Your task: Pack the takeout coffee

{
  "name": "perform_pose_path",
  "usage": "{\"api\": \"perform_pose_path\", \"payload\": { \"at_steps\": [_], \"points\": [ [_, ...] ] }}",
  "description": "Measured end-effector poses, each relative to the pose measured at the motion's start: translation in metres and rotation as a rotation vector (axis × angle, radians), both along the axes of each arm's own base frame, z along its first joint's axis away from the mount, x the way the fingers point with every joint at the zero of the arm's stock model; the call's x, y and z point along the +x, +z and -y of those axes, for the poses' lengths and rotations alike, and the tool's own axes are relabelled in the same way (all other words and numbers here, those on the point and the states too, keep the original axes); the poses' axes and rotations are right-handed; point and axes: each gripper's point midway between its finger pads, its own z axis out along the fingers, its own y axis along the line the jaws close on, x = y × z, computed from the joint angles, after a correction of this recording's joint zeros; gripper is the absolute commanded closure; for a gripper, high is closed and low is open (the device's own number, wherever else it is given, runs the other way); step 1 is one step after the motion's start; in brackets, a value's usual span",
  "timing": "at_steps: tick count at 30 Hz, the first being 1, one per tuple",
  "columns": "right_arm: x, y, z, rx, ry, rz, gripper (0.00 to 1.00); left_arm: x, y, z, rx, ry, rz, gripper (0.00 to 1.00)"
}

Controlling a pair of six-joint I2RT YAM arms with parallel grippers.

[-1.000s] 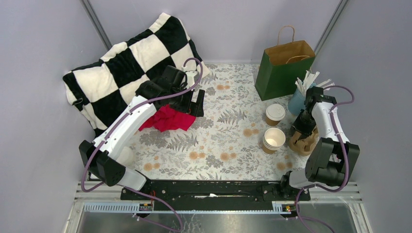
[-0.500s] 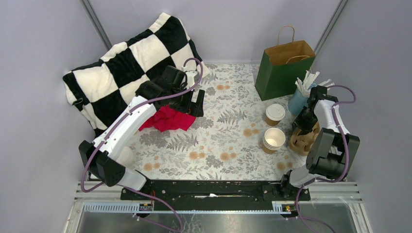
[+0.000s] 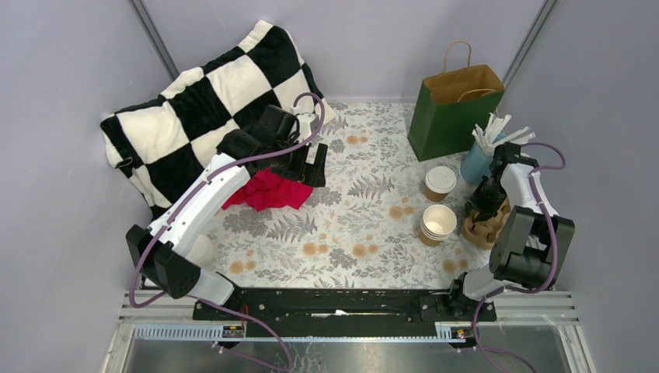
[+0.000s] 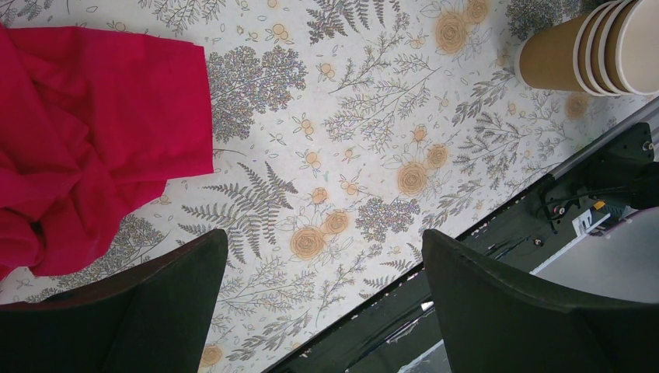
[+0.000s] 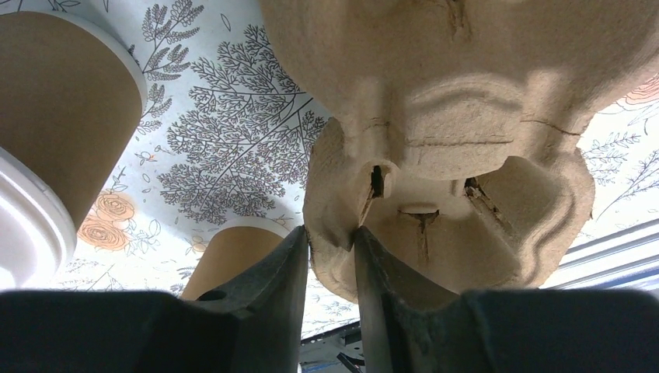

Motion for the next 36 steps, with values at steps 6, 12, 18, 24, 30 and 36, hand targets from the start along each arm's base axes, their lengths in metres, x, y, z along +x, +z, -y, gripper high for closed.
{"api": "perform_pose_path", "payload": {
  "at_steps": [6,12,18,24,30,36],
  "points": [
    [0.000,0.003,0.000,-0.006,0.004,0.014,0.79,0.000,0.000,0.000,0.000,0.000,0.000,0.01],
    [-0.004,0.007,0.000,-0.014,0.004,0.020,0.88,0.000,0.000,0.000,0.000,-0.001,0.000,0.01],
    [-0.021,0.009,0.010,-0.078,-0.006,-0.052,0.96,0.000,0.000,0.000,-0.001,-0.001,0.000,0.01],
    [-0.025,0.022,0.017,-0.193,0.035,-0.106,0.99,-0.001,0.000,0.002,-0.003,-0.007,-0.002,0.01],
    [-0.017,0.027,0.016,-0.254,0.091,-0.094,1.00,-0.003,0.000,0.003,-0.006,-0.014,-0.003,0.01],
    [-0.009,0.028,0.010,-0.279,0.131,-0.068,0.87,-0.003,0.000,0.004,-0.006,-0.015,-0.003,0.01]
  ]
}}
